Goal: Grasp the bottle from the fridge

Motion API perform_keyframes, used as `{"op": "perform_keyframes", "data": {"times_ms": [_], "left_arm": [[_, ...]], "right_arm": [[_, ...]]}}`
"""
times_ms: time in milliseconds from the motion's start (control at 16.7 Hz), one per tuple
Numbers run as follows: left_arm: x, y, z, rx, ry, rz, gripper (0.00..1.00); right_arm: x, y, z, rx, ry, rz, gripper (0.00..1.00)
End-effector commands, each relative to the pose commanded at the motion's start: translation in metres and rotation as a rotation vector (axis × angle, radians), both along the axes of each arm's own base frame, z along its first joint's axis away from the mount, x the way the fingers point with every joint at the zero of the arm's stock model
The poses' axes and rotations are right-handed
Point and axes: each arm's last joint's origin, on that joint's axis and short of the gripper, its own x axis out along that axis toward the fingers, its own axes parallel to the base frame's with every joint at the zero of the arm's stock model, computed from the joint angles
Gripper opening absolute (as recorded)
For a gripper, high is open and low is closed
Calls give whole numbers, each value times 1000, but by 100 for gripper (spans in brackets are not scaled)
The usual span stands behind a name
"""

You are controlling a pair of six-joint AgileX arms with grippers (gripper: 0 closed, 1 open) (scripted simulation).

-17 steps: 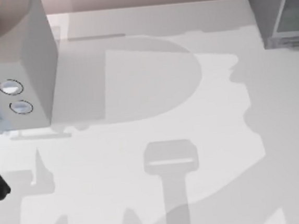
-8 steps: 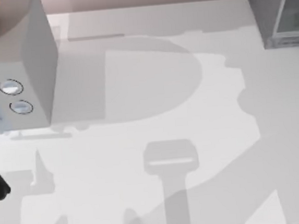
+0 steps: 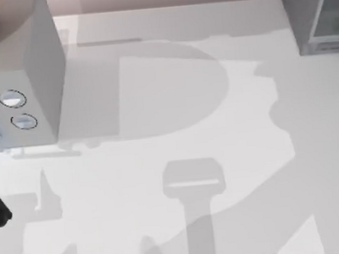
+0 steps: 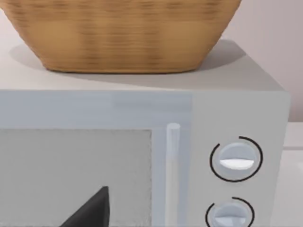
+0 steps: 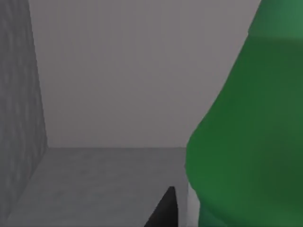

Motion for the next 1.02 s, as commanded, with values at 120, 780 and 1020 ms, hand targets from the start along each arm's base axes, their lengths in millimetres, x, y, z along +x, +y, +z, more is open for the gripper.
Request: {"op": "perform_keyframes", "data": {"times_ms": [120, 780, 1020], "left_arm": [[0, 0, 0, 0, 0, 0, 100], [0, 0, 0, 0, 0, 0, 100], [0, 0, 0, 0, 0, 0, 100]], "right_arm": [[0, 0, 0, 0, 0, 0, 25], [0, 0, 0, 0, 0, 0, 0], [0, -2, 10, -1, 3, -5, 0]]}}
